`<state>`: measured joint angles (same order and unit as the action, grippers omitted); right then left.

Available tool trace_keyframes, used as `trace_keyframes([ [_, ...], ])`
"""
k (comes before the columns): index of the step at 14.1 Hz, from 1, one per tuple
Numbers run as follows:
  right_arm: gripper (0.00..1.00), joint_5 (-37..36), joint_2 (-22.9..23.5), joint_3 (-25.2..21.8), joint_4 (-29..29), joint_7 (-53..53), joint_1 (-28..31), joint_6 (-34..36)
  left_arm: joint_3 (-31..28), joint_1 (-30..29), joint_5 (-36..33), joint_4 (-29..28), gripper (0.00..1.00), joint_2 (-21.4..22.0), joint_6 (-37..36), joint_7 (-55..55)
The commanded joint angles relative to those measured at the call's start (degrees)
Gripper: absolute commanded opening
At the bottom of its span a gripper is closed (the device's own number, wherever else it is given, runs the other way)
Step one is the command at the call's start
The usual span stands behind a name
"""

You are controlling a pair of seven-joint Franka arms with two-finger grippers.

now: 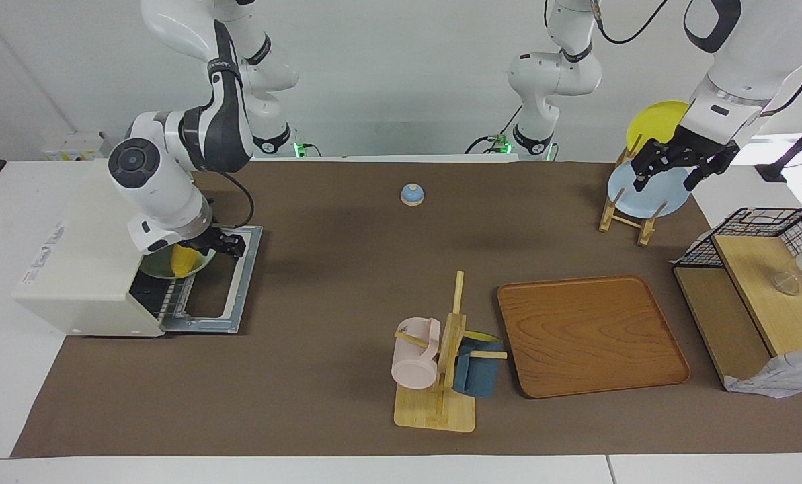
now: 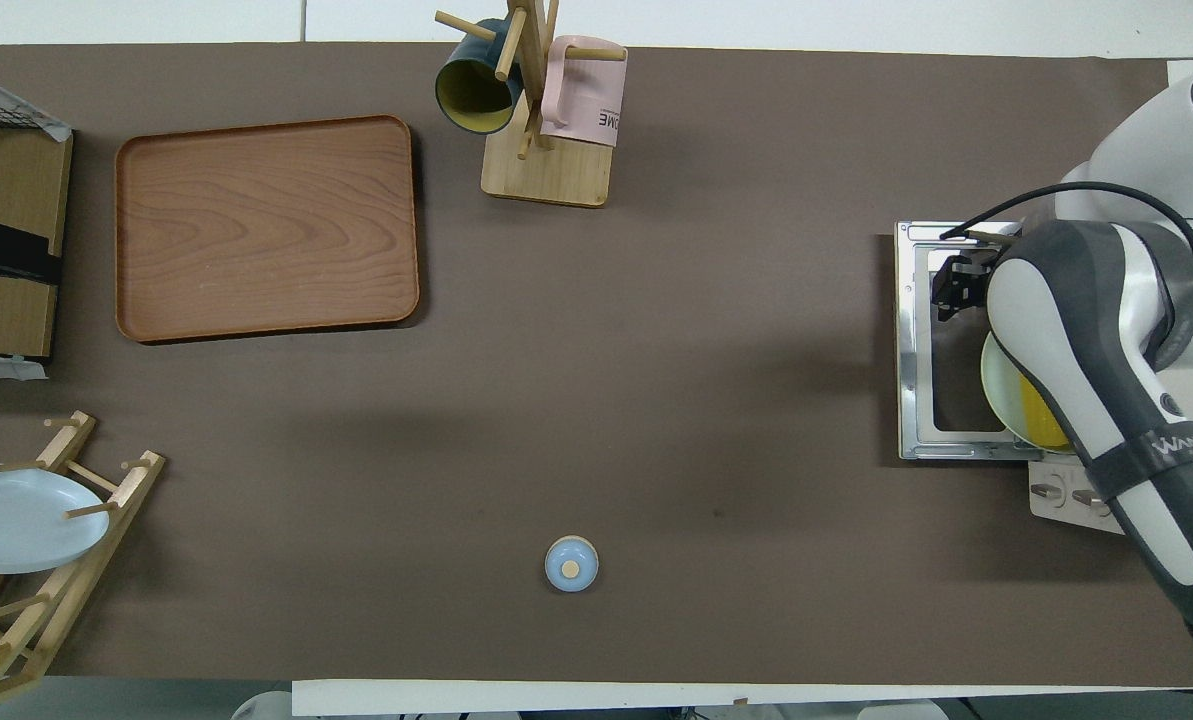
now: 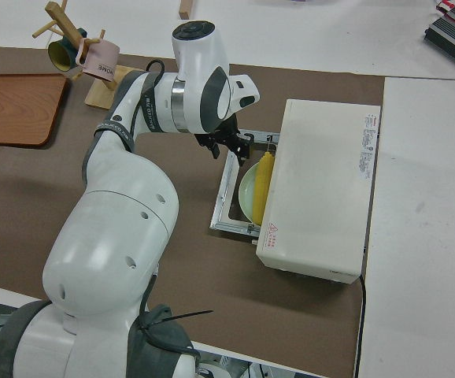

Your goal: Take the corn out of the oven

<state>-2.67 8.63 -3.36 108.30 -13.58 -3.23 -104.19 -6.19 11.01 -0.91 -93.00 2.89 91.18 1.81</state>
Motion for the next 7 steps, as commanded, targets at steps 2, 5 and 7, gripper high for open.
trace_keyframes([
  [2, 0.62, -1.99, -2.65, 0.72, 8.04, 0.65, 2.70, -7.76, -0.05, 0.15, 0.03, 0.27, 1.00, 0.37, -1.18, 0.04],
  [5, 0.50, -3.65, -3.80, 0.72, 12.54, 0.74, 2.61, -12.52, -0.14, 0.06, 0.03, 0.19, 1.00, 0.37, -1.18, 0.04],
  [7, 0.23, -4.80, -3.71, 0.72, 12.55, 0.92, 2.18, -12.61, -0.14, 0.15, 0.03, 0.27, 1.00, 0.37, -1.18, 0.04],
])
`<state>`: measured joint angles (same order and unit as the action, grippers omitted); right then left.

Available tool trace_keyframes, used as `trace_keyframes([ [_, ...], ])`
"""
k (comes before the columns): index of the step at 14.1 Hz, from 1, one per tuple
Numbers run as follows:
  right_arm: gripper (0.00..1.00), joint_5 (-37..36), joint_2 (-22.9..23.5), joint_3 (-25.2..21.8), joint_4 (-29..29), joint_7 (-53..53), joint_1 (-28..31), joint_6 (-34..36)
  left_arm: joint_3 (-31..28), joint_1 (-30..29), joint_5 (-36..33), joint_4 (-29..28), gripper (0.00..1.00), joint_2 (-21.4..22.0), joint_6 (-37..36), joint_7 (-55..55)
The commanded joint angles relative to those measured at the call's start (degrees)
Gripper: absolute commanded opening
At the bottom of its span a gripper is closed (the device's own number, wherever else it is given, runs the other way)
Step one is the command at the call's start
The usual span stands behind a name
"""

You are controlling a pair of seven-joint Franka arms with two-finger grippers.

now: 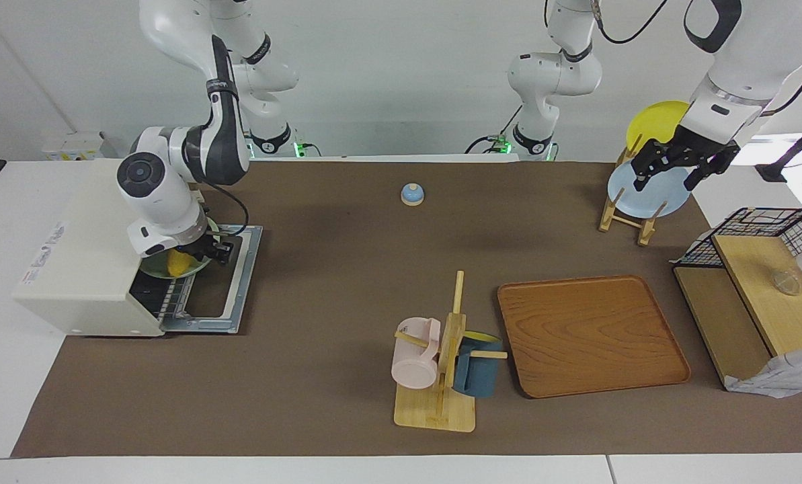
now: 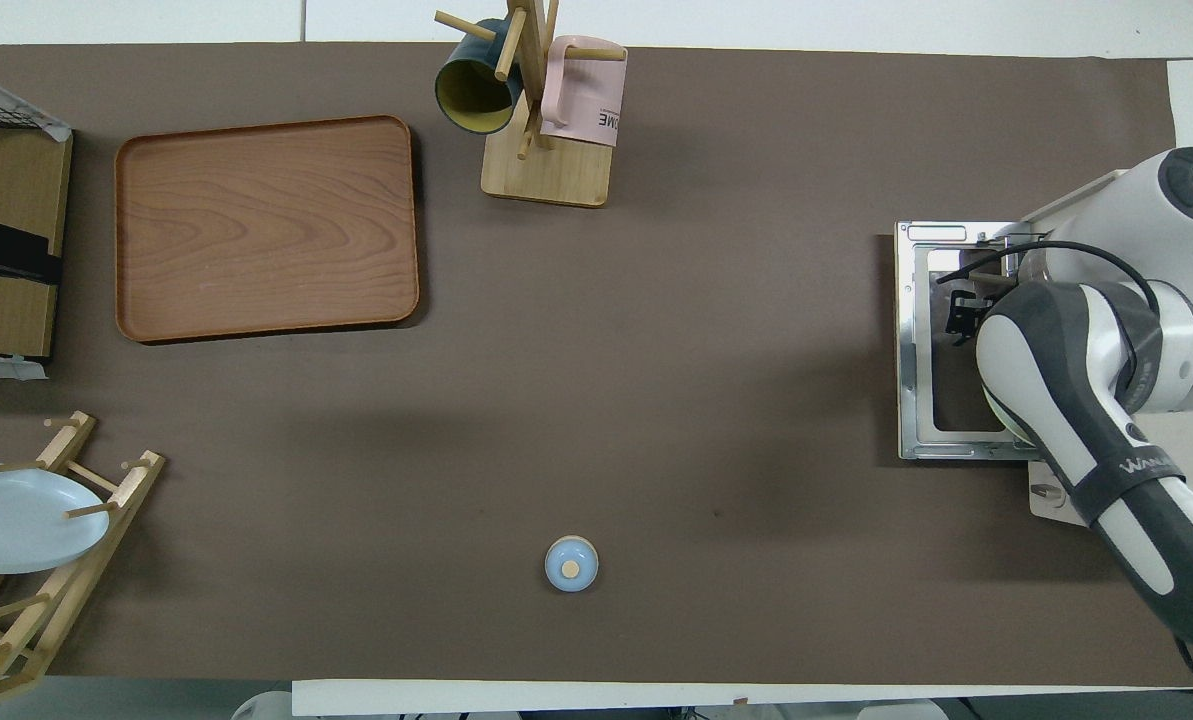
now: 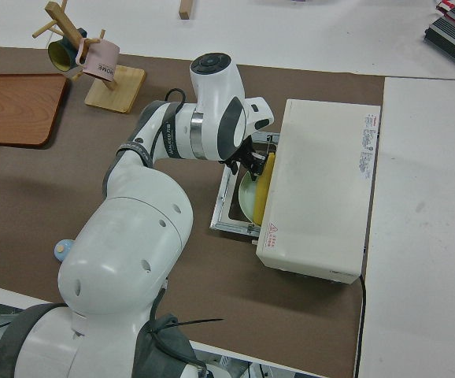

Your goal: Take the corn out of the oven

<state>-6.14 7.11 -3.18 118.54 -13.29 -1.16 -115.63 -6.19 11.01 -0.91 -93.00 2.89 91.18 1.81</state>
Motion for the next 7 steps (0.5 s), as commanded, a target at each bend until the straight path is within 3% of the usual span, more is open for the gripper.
trace_keyframes([
  [1, 0.09, -1.59, -2.10, 0.63, 1.96, 0.89, -0.24, -0.83, -0.05, 0.07, 0.03, 0.19, 1.00, 0.37, -1.18, 0.04],
  [2, 0.00, -1.77, -1.93, 0.80, 1.09, 0.72, -1.29, 0.05, -0.05, 0.15, 0.03, 0.27, 1.00, 0.37, -1.18, 0.04],
  [4, 0.00, -1.77, -1.14, 0.72, -2.85, -1.03, -6.46, 4.95, -0.05, 0.15, 0.03, 0.19, 1.00, 0.37, -1.18, 0.04],
  [7, 0.00, -1.51, 4.64, 0.89, -17.93, -11.54, -16.63, 16.54, -0.05, 0.15, 0.03, 0.27, 1.00, 0.37, -1.18, 0.04],
])
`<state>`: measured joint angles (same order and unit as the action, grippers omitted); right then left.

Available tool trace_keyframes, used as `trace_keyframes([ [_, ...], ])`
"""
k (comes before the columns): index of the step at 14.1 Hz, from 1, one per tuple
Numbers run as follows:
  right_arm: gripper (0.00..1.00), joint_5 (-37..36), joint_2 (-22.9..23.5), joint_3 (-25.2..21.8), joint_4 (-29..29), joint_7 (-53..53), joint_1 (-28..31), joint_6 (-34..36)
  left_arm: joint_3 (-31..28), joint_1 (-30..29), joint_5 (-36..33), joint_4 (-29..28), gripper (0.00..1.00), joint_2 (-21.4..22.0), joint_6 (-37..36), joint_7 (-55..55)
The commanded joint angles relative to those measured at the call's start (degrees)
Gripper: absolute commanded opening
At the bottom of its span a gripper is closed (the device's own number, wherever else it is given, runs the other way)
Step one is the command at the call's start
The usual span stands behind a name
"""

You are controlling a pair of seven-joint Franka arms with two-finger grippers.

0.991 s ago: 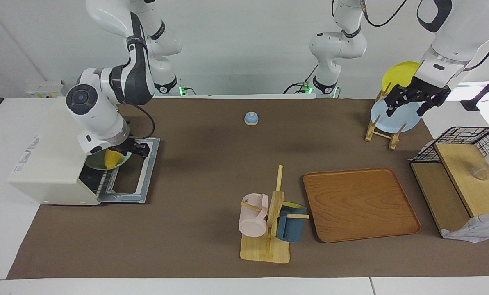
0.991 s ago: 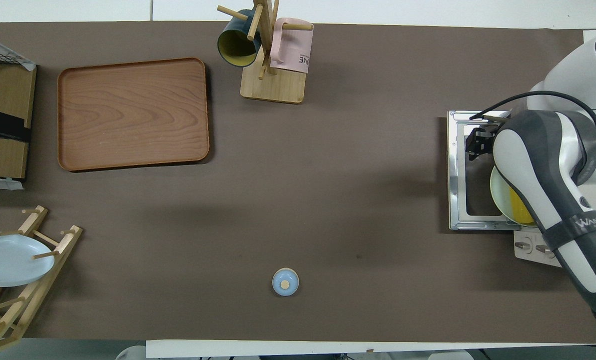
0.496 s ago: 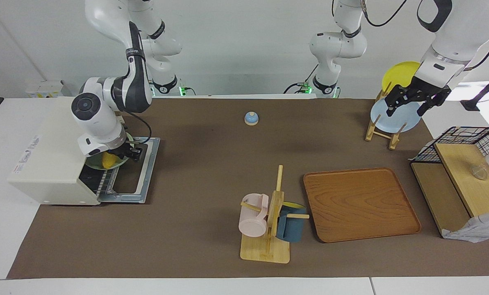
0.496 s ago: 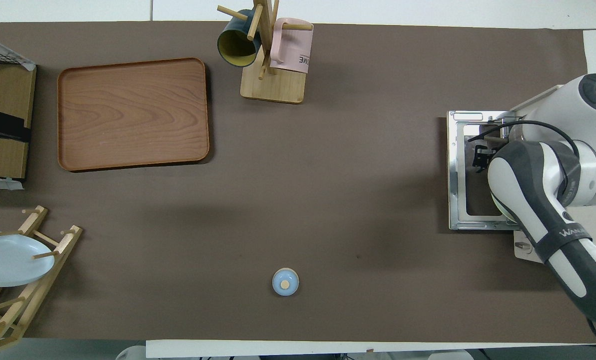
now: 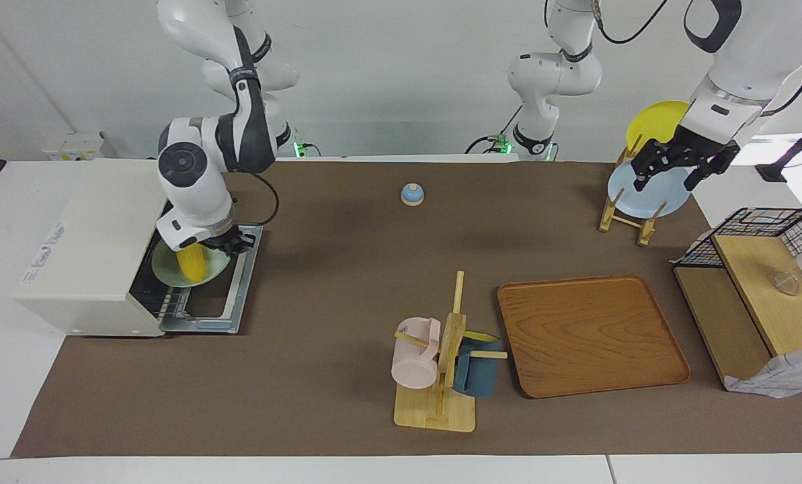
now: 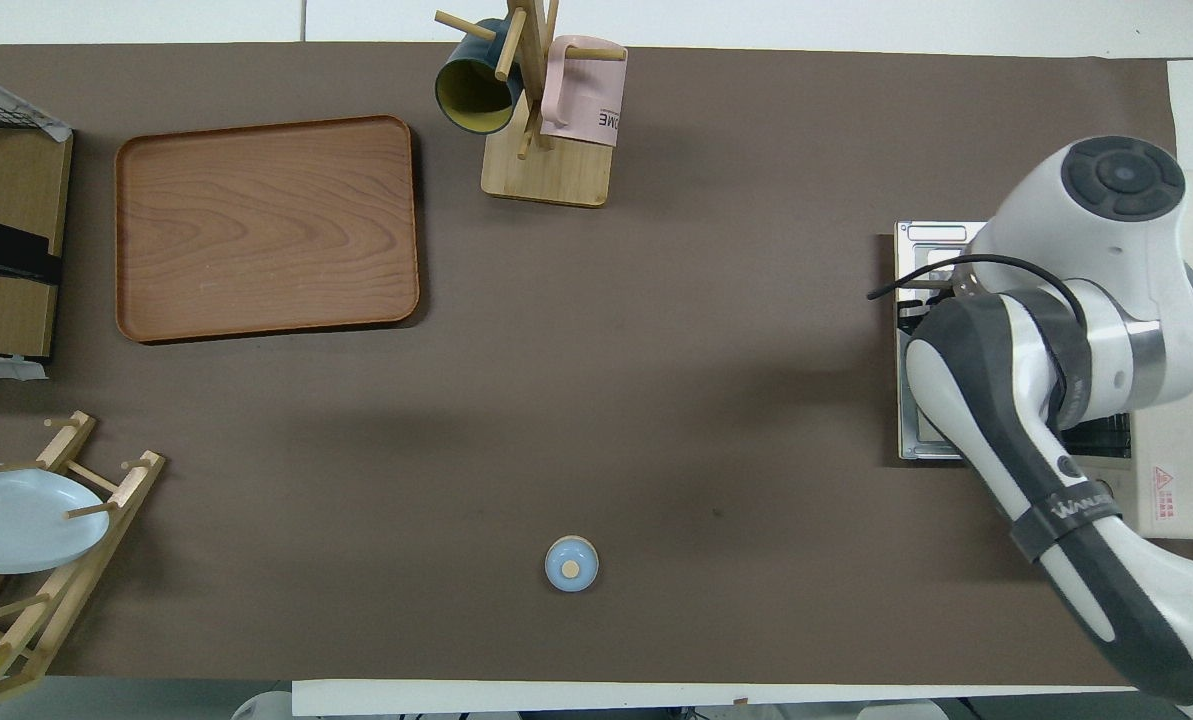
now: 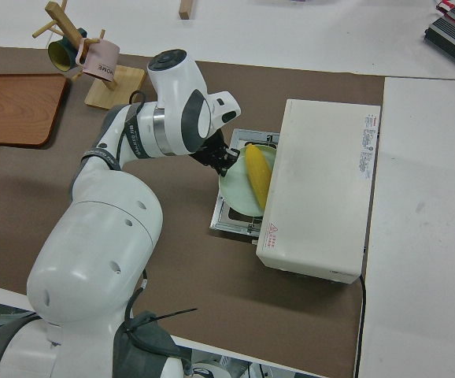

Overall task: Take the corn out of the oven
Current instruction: 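Pull the plate with corn out and set it on the table center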

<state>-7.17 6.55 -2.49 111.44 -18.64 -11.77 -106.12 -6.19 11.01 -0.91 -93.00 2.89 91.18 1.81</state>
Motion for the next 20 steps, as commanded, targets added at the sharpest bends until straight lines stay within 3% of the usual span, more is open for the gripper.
trace_keyframes([
  [1, 0.00, -0.05, 8.62, 0.29, -16.72, -11.46, -10.33, 9.93, -0.14, 0.06, 0.03, 0.27, 1.00, 0.37, -1.18, 0.04],
  [3, 0.00, 1.18, 18.01, 0.29, -28.59, -21.75, -18.60, 12.77, -0.05, 0.06, 0.03, 0.19, 1.00, 0.37, -1.18, 0.04],
  [6, 0.00, 5.92, 31.03, 0.82, -42.75, -34.23, -27.05, 9.20, -0.05, 0.15, 0.03, 0.27, 1.00, 0.37, -1.18, 0.04],
  [9, 0.03, 6.29, 36.07, 3.45, -44.55, -42.17, -28.92, 1.28, -0.05, 0.15, 0.03, 0.27, 1.00, 0.37, -1.18, 0.04],
  [10, 0.15, 6.37, 36.25, 3.54, -44.38, -43.31, -28.92, 1.09, 0.04, 0.15, 0.21, 0.62, 1.00, 0.37, -1.35, 0.13],
  [11, 0.49, 6.38, 36.08, 3.63, -44.72, -43.33, -28.84, 3.09, 0.47, 0.67, 0.12, 1.23, 1.00, 0.63, -1.53, 0.47],
  [13, 0.73, 6.29, 32.94, 3.37, -44.99, -43.24, -27.44, 6.35, 0.91, 0.94, 0.12, 0.54, 1.00, 1.86, -1.53, 0.13],
  [14, 0.75, 5.77, 29.69, 3.19, -44.56, -42.28, -24.64, 8.27, 0.74, 0.59, 0.12, 0.45, 1.00, 1.95, -1.62, 0.13],
  [16, 0.76, 5.93, 21.80, 3.19, -36.17, -29.17, -15.87, 12.76, 0.83, 0.94, 0.12, 0.10, 1.00, 2.74, -1.88, -0.83],
  [17, 0.69, 5.94, 17.40, 3.28, -28.63, -21.78, -11.91, 11.21, 1.09, 1.73, 0.12, -2.77, 1.00, 3.61, -0.58, -3.54],
  [18, 0.57, 5.85, 12.74, 3.11, -20.03, -15.61, -8.57, 6.67, 1.88, 4.61, 0.21, -8.37, 1.00, 5.45, 4.57, -10.96],
  [20, 0.31, 5.24, 8.32, 3.10, -8.13, -7.77, -3.55, -0.98, 2.23, 14.16, 0.12, -18.31, 1.00, 5.47, 15.29, -25.12],
])
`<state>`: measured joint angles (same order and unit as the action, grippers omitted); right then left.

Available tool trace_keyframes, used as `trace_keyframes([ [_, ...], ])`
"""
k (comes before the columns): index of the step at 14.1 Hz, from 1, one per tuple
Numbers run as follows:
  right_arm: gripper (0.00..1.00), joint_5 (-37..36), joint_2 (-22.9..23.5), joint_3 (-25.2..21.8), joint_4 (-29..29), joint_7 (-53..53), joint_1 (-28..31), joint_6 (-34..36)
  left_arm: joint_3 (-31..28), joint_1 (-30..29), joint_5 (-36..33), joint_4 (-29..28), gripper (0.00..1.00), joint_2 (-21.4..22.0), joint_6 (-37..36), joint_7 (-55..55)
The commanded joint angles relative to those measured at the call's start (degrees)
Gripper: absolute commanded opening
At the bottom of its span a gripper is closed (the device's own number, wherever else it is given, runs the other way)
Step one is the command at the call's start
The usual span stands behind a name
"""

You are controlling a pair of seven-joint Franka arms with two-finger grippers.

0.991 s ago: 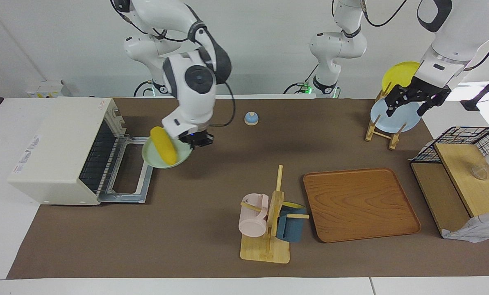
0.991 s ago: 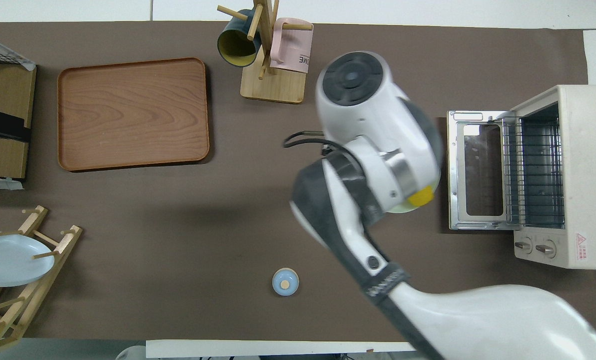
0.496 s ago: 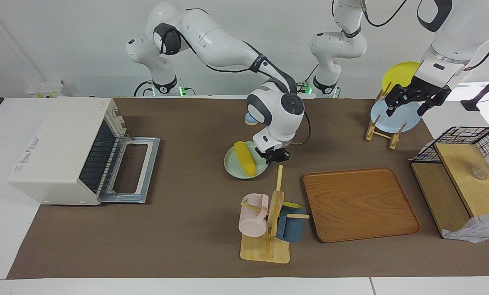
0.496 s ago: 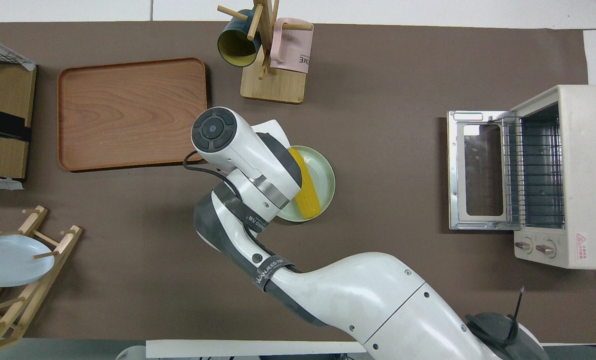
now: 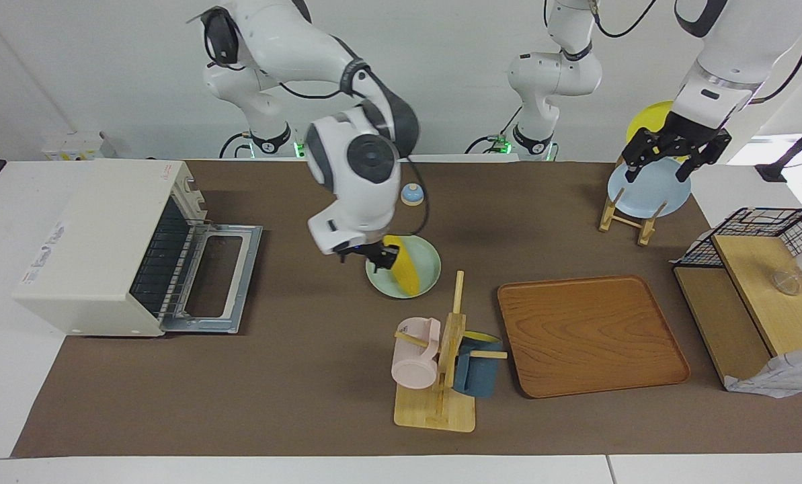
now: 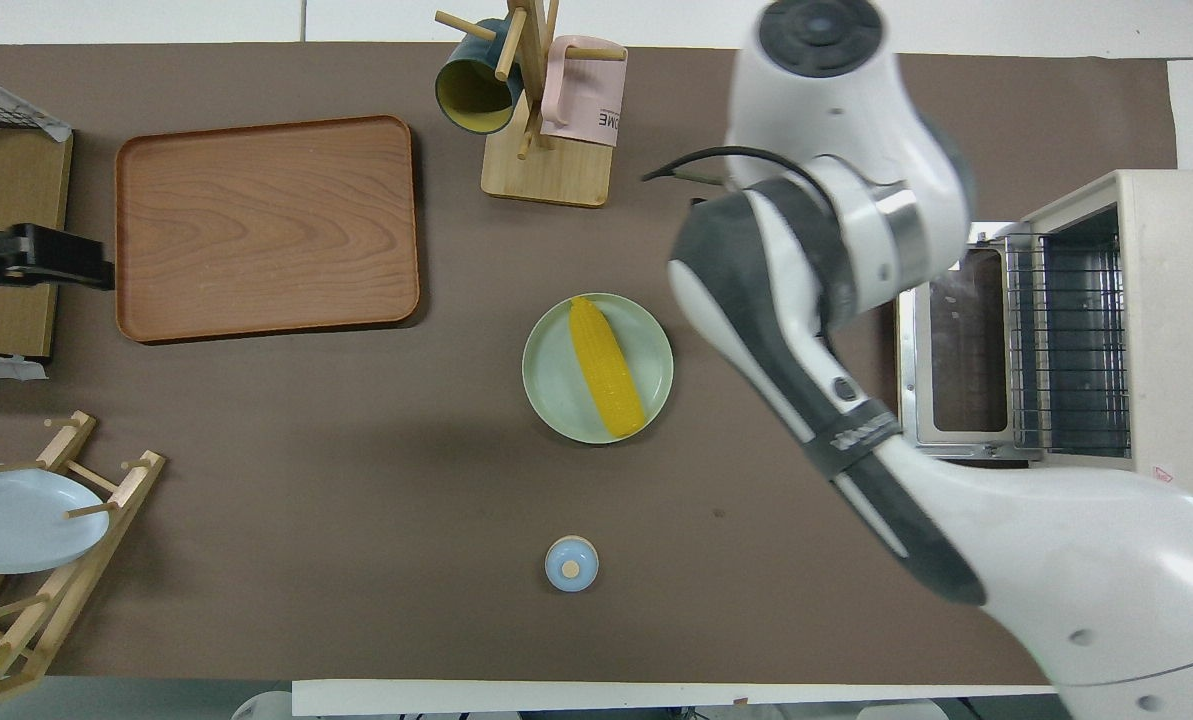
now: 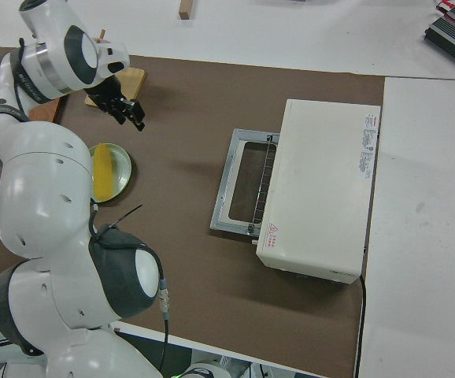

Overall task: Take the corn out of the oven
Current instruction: 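Grasp the yellow corn with the left gripper while the right gripper withdraws, then lift the corn with the left gripper and carry it onto the wooden tray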

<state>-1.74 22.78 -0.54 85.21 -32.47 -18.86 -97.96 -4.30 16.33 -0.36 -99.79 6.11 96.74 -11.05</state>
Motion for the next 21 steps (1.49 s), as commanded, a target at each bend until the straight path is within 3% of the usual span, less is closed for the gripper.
trace_keyframes([
  [1, 0.18, -0.63, -9.23, 1.15, 22.76, 8.45, 5.22, -13.27, 0.26, 14.11, -0.34, -14.35, 1.00, 0.76, 15.44, -18.33],
  [3, 0.03, -4.56, -10.21, 1.07, 27.45, 11.19, 6.55, -16.99, 0.26, 23.87, -1.04, -14.56, 1.00, -7.21, 23.72, -32.57],
  [6, 0.02, -10.02, -8.46, 1.07, 29.40, 12.78, 8.49, -19.11, 0.17, 31.81, -1.04, -7.21, 1.00, -21.01, 34.10, -44.03],
  [8, 0.02, -12.23, -7.23, 1.15, 30.71, 12.78, 9.46, -21.82, 0.08, 34.19, -1.04, -0.97, 1.00, -28.49, 34.83, -48.26],
  [9, 0.02, -13.02, -6.96, 1.07, 31.33, 12.87, 9.63, -23.14, 0.08, 34.20, -1.04, 0.02, 1.00, -30.17, 34.83, -48.37],
  [10, 0.02, -14.76, -6.78, 1.15, 31.86, 13.05, 10.16, -23.50, 0.08, 34.29, -1.04, -0.05, 0.95, -30.71, 35.01, -48.37],
  [11, 0.02, -16.43, -6.78, 1.15, 31.95, 13.31, 10.25, -23.51, 0.17, 34.20, -1.04, -0.14, 0.67, -31.59, 35.10, -48.54],
  [12, 0.01, -17.50, -6.78, 1.15, 31.87, 13.83, 10.34, -23.24, 0.17, 34.12, -1.04, -0.58, 0.26, -32.03, 35.01, -48.45],
  [13, 0.01, -17.77, -6.70, 1.15, 31.34, 14.01, 10.42, -22.72, 0.26, 33.86, -1.04, -0.67, 0.00, -32.03, 34.83, -48.45],
  [15, 0.00, -20.04, -6.26, 1.15, 28.98, 15.24, 10.42, -20.27, 0.00, 33.68, -0.61, 0.20, 0.00, -31.95, 33.79, -48.54],
  [18, 0.00, -20.32, -6.60, 1.15, 23.53, 21.37, 11.21, -13.16, -1.67, 30.36, -1.13, 4.78, 0.00, -29.94, 23.36, -46.54],
  [19, 0.00, -20.23, -7.48, 1.24, 22.82, 23.57, 12.35, -11.22, -1.68, 27.38, -1.13, 4.08, 0.00, -27.05, 20.80, -40.86],
  [21, 0.01, -19.62, -10.46, 1.24, 22.55, 28.14, 14.37, -9.10, -1.68, 19.91, -1.13, 3.81, 0.00, -26.41, 18.92, -26.80],
])
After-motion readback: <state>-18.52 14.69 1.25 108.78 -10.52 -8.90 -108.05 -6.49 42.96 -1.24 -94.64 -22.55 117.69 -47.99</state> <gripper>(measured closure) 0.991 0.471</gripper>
